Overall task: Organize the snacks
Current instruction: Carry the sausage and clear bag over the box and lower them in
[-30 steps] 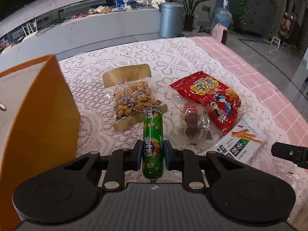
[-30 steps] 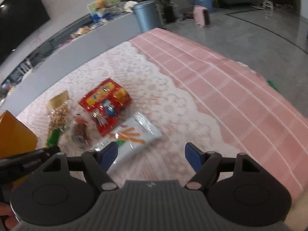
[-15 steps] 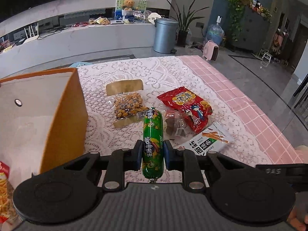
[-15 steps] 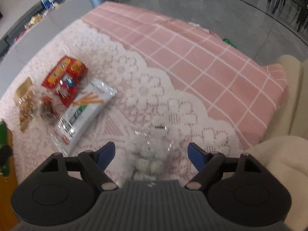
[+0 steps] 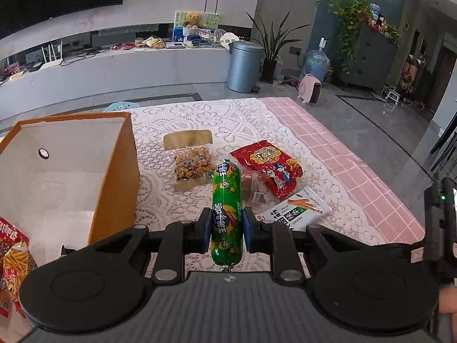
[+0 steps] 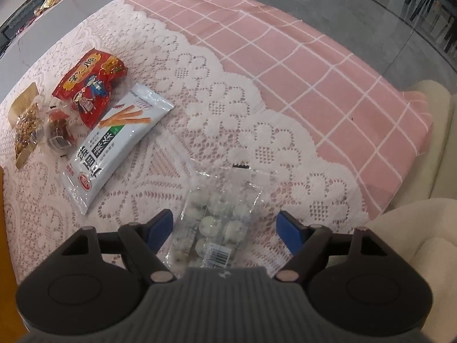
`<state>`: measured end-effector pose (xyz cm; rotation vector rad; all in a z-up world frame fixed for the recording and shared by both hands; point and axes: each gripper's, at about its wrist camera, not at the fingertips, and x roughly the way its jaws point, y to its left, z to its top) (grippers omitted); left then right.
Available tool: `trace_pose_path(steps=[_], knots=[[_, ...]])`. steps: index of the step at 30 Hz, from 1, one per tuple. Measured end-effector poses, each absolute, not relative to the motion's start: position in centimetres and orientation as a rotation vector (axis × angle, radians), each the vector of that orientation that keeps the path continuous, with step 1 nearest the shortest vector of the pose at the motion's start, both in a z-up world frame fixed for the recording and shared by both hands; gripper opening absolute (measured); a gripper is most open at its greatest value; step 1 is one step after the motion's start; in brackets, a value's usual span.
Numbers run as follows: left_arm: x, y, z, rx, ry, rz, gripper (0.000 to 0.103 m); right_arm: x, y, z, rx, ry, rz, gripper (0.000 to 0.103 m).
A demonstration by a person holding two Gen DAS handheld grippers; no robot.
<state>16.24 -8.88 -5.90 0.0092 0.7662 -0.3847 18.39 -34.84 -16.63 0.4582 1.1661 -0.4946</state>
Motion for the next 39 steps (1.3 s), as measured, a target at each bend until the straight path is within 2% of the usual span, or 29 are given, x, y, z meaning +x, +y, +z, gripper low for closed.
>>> trace_pose_path(steps=[2,3,4,17,22,39], knots=[[16.0,-8.9,-5.9,0.009,0.769,-0.385,0.024,18.3,-34.8,-16.6,0.456,1.16,-0.495,0.072],[15.8,-8.7,-5.9,0.005,0.771,-0.384,0.024,18.3,-34.7,-16.5,0.455,1.154,-0.493,0.065],[15.7,-8.5,-5.8,-0.001,0.776,-0.381,0.024,18.2,-34.7,-16.5,0.454,1.145,-0.483,0.062],[13.8,-7.5,-5.0,-0.004,0.795,-0.331,0.024,16.3,-35.3,-15.2,0.536,1.023,-0.424,0.057],[13.1,-6.8,-4.3,-0.009,0.782,-0.317,0.024,14.6,-34.5,-12.8,0.493,0.889,-0.388,0.057],[12.1,1.2,-0.2,-0.128,0.698,-0.198,0.024,13.3,-25.3,-3.1,0.339,0.624,-0.05,0.056]])
